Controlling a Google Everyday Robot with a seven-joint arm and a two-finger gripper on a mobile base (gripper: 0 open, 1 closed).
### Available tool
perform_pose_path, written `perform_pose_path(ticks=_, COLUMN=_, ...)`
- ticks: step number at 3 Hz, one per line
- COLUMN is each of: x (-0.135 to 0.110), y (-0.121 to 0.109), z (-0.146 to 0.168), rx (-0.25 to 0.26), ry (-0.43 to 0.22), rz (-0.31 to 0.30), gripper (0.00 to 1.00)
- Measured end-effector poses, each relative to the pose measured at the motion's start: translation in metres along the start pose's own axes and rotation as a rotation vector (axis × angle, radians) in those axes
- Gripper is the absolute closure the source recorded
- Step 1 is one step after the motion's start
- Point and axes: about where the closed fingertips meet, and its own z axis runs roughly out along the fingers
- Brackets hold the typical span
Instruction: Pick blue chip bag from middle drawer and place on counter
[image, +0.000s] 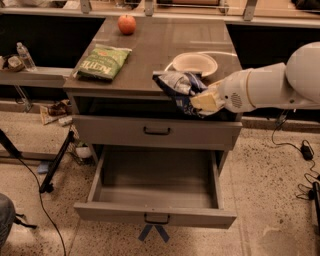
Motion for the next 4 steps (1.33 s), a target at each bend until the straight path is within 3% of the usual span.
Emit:
perform_pose_path(ticks=3, x=-0.09, y=-0.04, z=0.02, rx=0.054, ry=-0.088, rz=-0.186, gripper=1.0)
perform_pose_path(ticks=4, x=-0.126, y=-0.056, z=0.071, rx=0.031, ry=-0.131, rz=-0.211, gripper=1.0)
